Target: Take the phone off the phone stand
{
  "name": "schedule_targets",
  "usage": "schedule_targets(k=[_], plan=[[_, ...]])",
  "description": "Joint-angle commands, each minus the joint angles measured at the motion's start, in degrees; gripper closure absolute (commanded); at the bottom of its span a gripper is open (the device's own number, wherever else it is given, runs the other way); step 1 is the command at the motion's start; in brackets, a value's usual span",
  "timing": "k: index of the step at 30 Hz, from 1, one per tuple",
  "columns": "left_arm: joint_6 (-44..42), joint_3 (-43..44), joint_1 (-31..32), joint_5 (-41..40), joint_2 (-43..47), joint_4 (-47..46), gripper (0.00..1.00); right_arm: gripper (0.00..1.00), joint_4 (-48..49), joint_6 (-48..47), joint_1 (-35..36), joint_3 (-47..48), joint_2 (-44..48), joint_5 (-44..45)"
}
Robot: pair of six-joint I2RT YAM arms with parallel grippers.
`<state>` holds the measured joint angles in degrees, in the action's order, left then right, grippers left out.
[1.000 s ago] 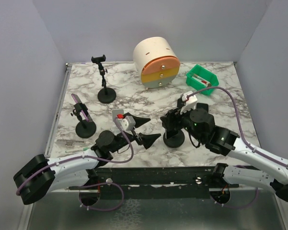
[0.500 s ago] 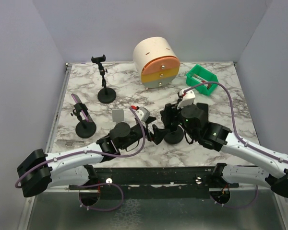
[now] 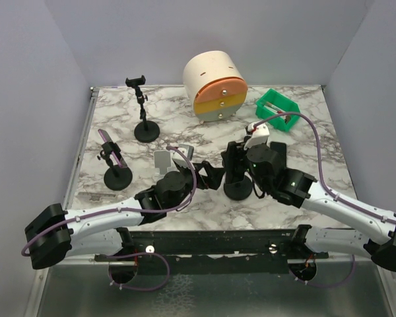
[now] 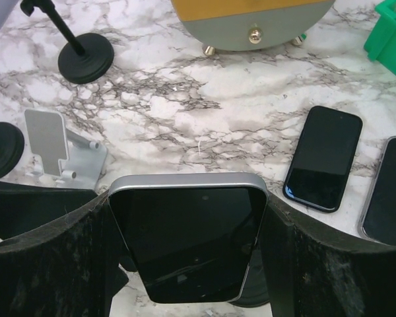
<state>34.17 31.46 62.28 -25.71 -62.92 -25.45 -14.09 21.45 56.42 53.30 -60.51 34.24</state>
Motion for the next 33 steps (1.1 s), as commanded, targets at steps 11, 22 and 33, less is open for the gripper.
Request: schedule_targets(k=[11,22,33], plan=[[-9.94,6.99,1.17,1.24,-2.82,7.43,0.13,1.0,-2.26,3.47,0.27,5.38,-1.45,5.03],[-15.73,13.13,2.63,2.3,-6.37,8.36,0.29,1.0,-2.57,4.42,0.27,5.69,-1.54,4.04],[-13.94,10.69,2.09,9.64,-6.86,1.67,0.25,1.0,-2.62,7.01,0.27,5.43,-0.53,1.36]])
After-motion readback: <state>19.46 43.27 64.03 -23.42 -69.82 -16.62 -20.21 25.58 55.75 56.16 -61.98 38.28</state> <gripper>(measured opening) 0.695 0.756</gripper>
